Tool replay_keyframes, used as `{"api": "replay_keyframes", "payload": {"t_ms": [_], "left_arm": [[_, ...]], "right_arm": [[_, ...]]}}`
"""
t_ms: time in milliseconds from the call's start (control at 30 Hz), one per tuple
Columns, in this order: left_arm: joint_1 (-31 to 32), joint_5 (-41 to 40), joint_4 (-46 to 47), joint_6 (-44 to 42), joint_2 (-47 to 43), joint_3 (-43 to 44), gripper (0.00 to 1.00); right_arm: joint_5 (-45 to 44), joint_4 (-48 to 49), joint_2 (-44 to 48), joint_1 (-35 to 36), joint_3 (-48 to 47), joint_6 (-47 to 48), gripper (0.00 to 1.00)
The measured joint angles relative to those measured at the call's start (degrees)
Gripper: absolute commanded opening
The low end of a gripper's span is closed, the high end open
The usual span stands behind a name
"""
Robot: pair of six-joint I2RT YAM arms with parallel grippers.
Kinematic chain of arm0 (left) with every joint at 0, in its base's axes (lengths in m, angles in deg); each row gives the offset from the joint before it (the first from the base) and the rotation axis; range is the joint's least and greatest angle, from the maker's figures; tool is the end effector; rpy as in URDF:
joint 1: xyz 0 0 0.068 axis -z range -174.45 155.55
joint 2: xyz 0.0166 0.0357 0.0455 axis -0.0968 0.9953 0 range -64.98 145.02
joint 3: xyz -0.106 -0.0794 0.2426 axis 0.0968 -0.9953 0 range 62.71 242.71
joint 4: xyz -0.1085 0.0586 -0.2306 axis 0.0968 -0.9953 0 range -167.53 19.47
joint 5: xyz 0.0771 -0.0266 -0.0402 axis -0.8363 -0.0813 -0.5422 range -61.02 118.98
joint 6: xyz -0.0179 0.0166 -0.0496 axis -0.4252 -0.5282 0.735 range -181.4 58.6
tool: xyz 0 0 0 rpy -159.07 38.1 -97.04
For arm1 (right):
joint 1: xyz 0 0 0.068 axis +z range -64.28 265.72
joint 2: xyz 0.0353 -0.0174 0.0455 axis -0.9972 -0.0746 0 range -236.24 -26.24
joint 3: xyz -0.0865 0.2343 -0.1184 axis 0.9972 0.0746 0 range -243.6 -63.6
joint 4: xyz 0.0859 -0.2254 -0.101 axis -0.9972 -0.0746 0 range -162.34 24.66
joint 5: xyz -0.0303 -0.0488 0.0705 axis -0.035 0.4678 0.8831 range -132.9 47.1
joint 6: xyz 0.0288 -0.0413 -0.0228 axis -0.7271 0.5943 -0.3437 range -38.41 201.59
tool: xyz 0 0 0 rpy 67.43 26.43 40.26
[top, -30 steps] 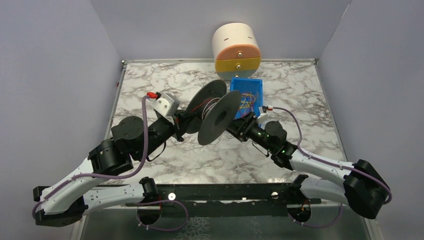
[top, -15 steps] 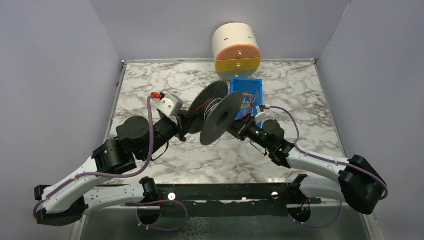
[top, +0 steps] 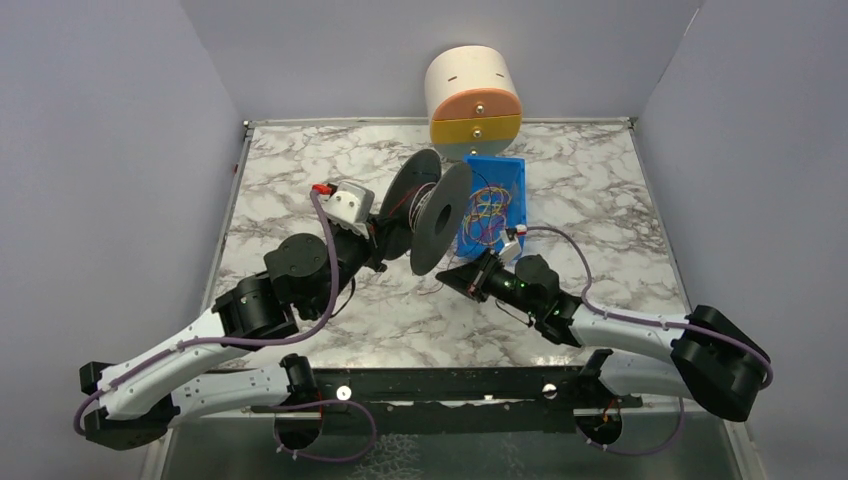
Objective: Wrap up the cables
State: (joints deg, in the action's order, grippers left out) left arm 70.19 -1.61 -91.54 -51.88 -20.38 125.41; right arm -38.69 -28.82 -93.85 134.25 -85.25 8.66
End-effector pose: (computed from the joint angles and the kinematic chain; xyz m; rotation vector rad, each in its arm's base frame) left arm 0.0816 -0.1272 0.4293 0.3695 1.6021 -0.5645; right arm 0.1578 0.1829 0.2083 0.3676 1.9999 1.5390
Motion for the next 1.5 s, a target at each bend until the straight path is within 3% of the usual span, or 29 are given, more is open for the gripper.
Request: {"api": "replay_keyframes", "payload": {"t_ms": [500,800,1000,1500], "left_arm": [[0.0,-18.2,14.6,0.1,4.9,-8.2,0.00],[0.0,-26.2,18.9,-3.2,10.3,-11.2,0.00],[0.0,-28.5,19.5,-3.4,13.7,-12.9,0.00],[0.7,-25.8,17.9,-0.9,14.4,-18.5,0.00]], "right_arm": [[-3.5,-1.5,0.0,14.0,0.0,8.5,0.01],[-2.9,-6.4,0.1,20.8,-7.5,17.0,0.01],[-2.3,-11.4,1.2,24.4,-14.5,22.7,0.01],[-5.1,-32.9,7.4,24.5,-25.4,36.5,0.01]]}}
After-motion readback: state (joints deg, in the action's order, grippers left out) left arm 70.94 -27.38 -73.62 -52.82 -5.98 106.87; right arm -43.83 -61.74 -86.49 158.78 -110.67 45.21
